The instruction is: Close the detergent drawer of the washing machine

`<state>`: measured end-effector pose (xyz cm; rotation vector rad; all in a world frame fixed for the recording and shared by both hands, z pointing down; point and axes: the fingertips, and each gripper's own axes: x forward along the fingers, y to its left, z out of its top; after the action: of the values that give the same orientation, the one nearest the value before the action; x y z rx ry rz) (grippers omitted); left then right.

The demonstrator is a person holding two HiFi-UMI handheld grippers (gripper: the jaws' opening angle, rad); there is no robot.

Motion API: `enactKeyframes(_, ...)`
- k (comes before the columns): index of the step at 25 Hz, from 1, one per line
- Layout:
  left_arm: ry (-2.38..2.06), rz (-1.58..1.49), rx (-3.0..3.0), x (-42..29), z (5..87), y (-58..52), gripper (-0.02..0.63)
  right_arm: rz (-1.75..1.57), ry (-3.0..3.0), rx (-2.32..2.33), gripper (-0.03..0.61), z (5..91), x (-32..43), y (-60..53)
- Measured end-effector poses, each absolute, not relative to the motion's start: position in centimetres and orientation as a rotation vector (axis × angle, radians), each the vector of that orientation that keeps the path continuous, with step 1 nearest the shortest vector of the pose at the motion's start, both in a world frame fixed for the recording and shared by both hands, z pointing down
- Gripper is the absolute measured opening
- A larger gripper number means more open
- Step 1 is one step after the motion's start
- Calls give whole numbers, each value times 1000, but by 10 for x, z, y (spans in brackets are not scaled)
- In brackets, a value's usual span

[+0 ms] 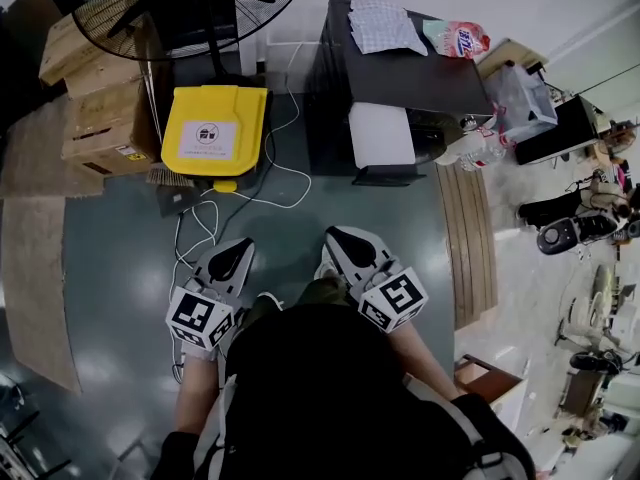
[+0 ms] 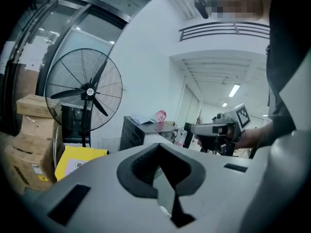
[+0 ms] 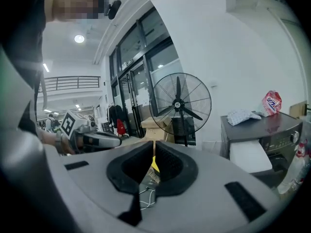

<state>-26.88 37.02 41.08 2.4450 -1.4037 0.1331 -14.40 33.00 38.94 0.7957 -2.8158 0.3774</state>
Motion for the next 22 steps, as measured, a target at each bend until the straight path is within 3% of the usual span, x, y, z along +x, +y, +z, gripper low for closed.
enactKeyframes(22,-1368,322,2381,-90,435,140,12,530,-2779,782,25,428,53,85)
